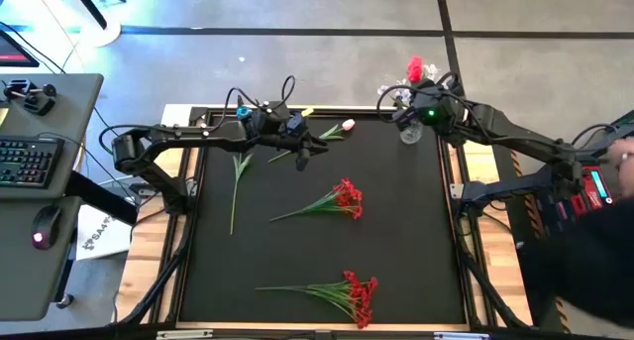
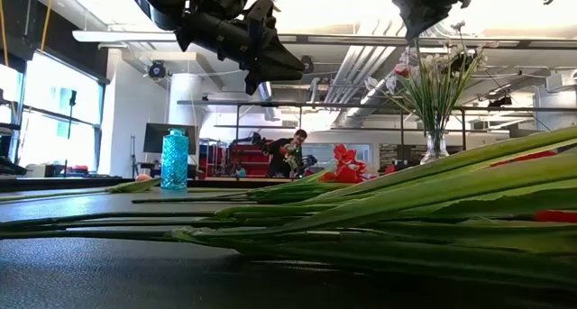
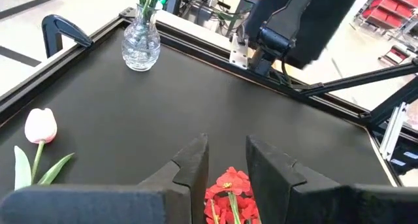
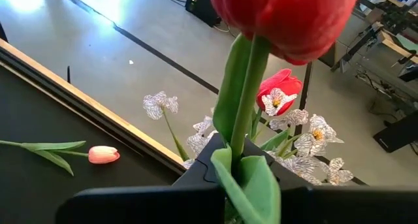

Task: Sort flowers into vase by color
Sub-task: Put the red tulip into the transparent vase

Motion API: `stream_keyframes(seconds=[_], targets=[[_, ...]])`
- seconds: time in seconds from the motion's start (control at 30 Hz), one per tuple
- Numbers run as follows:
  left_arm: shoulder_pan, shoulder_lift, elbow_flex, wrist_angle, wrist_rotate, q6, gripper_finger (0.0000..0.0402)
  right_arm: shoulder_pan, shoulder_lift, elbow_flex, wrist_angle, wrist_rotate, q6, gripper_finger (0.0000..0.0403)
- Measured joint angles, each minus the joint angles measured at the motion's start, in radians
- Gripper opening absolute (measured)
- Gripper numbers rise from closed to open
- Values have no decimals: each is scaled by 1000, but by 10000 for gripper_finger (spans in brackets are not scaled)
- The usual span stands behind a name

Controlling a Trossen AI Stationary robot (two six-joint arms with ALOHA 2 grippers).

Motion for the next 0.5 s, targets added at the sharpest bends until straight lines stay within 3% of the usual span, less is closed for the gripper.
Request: stream_keyframes(seconds=[0.23, 0.5], targets=[[0, 0, 0, -1, 0, -20, 90, 0, -1, 92, -86, 2, -8, 0], [0, -1, 0, -3, 0, -20, 90, -10, -1, 40, -136, -15, 72, 0]])
